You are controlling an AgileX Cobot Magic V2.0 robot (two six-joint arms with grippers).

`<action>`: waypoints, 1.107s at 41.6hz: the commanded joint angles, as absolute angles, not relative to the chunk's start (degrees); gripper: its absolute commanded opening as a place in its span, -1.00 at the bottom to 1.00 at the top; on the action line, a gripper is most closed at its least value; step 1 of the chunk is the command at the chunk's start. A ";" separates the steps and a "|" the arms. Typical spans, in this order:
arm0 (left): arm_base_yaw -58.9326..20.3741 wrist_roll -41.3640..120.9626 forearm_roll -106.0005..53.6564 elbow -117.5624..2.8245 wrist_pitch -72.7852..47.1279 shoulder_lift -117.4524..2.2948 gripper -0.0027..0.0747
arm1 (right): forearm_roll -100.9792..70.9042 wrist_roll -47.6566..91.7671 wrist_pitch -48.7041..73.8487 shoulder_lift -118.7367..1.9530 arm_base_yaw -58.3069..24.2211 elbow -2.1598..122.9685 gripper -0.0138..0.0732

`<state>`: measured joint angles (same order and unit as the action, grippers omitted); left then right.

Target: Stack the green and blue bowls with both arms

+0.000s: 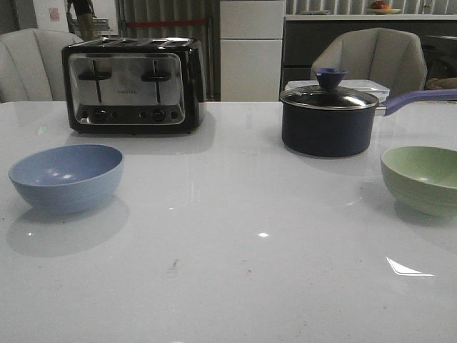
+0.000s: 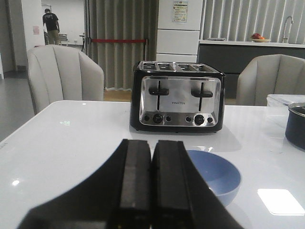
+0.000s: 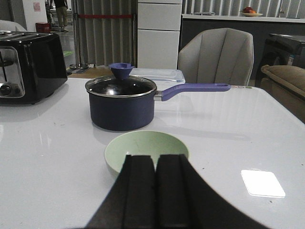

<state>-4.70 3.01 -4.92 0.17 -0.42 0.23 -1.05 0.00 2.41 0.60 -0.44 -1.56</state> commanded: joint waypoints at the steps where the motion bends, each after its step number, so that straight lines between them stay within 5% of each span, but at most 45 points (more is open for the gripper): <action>1: -4.67 2.60 -5.29 0.45 4.58 1.38 -0.69 | -0.74 0.00 -2.76 1.72 -0.17 -1.39 -0.56; 46: -4.67 2.60 -4.80 -0.79 11.43 1.38 -0.69 | -1.41 0.00 -2.85 1.71 -0.17 0.93 -0.56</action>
<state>-4.70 3.01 -4.92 0.17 4.51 0.23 -1.05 0.00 2.15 0.60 -0.44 -1.56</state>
